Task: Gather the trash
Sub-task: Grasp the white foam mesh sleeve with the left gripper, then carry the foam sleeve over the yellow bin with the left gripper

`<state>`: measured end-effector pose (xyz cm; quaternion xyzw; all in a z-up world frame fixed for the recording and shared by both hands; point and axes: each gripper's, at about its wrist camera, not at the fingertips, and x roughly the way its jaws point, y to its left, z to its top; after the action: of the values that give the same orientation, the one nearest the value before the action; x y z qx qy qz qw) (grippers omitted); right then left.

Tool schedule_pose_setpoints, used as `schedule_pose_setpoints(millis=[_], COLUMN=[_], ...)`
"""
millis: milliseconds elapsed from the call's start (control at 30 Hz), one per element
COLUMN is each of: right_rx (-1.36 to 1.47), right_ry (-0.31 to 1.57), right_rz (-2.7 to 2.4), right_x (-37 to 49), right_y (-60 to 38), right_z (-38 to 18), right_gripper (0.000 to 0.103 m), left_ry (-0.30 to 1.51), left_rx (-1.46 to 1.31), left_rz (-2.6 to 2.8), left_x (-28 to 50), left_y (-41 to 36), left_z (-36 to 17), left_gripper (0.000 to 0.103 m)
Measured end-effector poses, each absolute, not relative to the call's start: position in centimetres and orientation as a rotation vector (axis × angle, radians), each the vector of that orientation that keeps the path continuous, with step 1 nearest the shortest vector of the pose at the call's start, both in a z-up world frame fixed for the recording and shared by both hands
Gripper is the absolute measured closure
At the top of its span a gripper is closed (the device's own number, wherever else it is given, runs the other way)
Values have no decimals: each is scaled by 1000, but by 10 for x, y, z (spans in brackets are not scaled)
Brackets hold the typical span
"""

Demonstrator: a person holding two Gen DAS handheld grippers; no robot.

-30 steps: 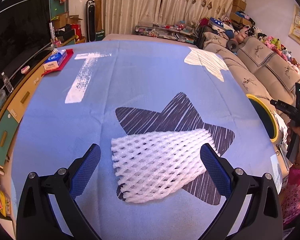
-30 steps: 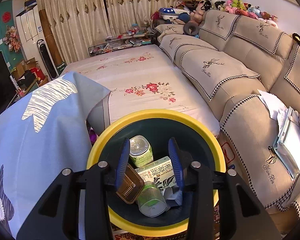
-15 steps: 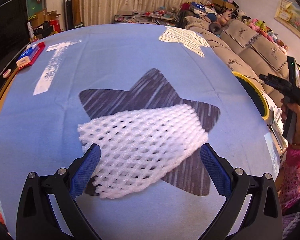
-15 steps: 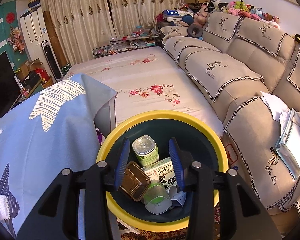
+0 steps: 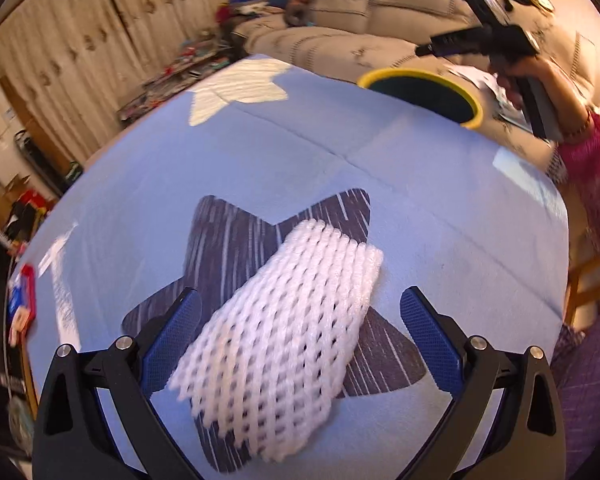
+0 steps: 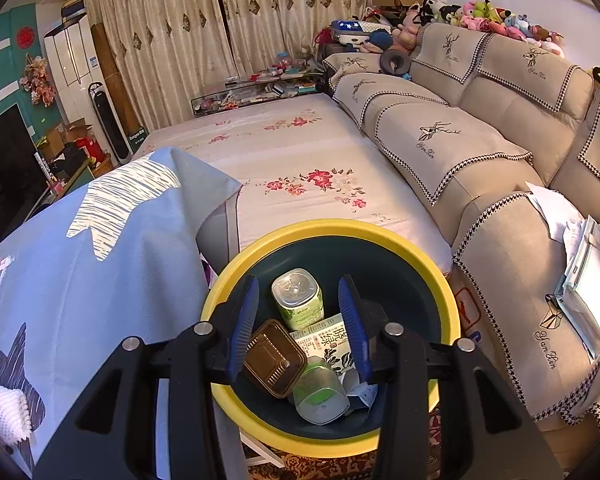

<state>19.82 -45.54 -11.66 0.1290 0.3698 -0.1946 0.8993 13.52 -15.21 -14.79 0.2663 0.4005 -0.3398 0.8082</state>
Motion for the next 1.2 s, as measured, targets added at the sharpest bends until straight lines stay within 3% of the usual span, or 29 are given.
schedule_pose_setpoints(millis=[200,400,467,533,900,1200], right_rx=[266,287,296,303,358,379], right_ry=[770,768,771,772,739,714], right_rz=[-410,-400,-389,-372,-342,-442], right_x=[195,190,187,184,147,94], right_y=[-459,-461,-459,-457,-457,-494], right_z=[-115,-116,-117,-118,-117,-115], right_gripper=[62,62,62,62,61,57], left_ry=[894,948,955,973,926,867], left_rx=[595,541,525,493,460,481], left_rz=[-789,-823,-814,-793,-719,-774], left_x=[150,157,156,159,174,202], left_y=[-159,-152,-150,-150,-210,-331], left_z=[-160,-166,-165,-163,-123,-107], left_gripper=[8,33,58,76,79,78])
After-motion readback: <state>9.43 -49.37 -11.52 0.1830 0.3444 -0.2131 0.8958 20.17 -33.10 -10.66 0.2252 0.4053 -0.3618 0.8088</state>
